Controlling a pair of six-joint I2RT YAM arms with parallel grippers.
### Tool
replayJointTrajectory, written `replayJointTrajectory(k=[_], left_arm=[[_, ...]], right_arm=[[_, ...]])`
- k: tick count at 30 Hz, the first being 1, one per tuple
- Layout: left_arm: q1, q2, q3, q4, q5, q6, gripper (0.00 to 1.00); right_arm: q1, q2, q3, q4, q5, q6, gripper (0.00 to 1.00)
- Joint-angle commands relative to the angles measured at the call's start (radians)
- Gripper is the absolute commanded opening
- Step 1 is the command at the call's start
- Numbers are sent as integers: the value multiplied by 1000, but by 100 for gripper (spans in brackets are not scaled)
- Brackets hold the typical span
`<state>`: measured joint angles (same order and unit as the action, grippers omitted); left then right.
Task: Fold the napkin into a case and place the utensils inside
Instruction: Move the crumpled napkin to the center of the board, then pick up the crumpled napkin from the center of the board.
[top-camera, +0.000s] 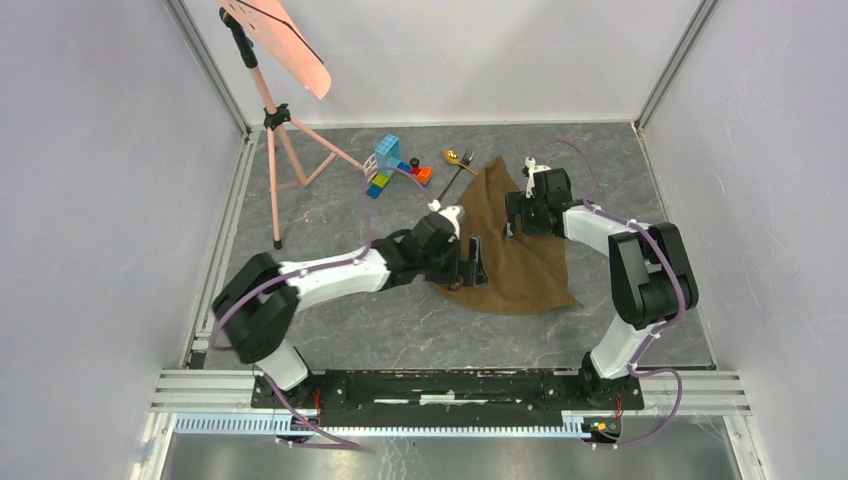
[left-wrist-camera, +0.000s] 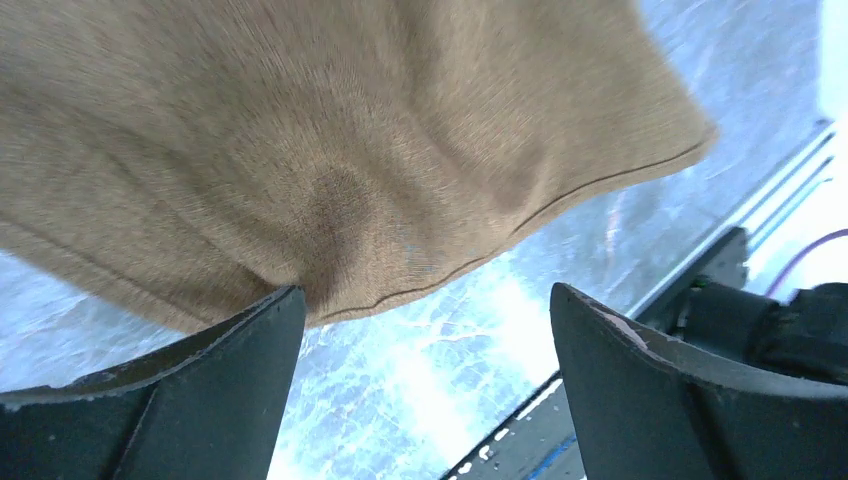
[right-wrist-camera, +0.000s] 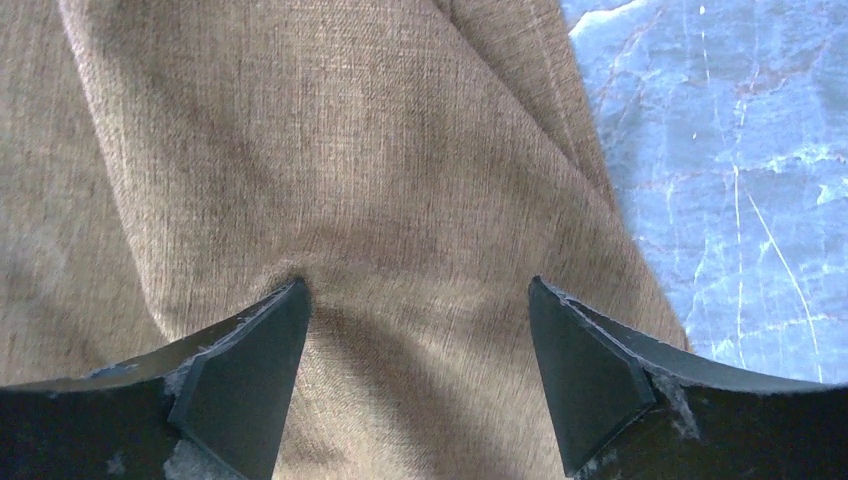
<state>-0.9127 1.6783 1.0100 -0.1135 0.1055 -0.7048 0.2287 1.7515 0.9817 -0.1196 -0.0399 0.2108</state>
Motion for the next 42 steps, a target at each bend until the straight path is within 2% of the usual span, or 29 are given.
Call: replayJointTrajectory(k=[1, 3, 6, 9, 13, 18, 24, 28, 33, 38, 42], left_arm=[[17, -195, -43, -8, -62, 69, 100], [17, -244, -63, -17, -57, 76, 100], [18, -283, -77, -30, -50, 64, 100], [20, -292, -77, -42, -41, 41, 100], [21, -310, -94, -34, -42, 33, 100], [27, -300, -95, -24, -33, 24, 100], [34, -312, -101, -36, -40, 11, 100], [37, -334, -102, -51, -63, 21, 100], [42, -340, -98, -60, -68, 14, 100], [49, -352, -113, -64, -72, 5, 100], [54, -352, -122, -61, -70, -6, 100]], right_arm=[[22, -125, 86, -209, 26, -37, 90], [23, -207, 93, -313, 34, -35, 93], [23, -356, 14, -432, 91, 16, 93], [-7, -527, -136, -492, 190, 193, 93], [-125, -817, -400, -460, 171, 394, 90], [-214, -1058, -576, -453, 194, 606, 80], [-263, -1068, -685, -429, 97, 696, 80], [-268, -1120, -751, -350, 66, 779, 80], [-277, -1177, -812, -284, 54, 853, 72], [-278, -1200, -811, -291, 72, 852, 78], [-278, -1205, -817, -221, 28, 815, 85]])
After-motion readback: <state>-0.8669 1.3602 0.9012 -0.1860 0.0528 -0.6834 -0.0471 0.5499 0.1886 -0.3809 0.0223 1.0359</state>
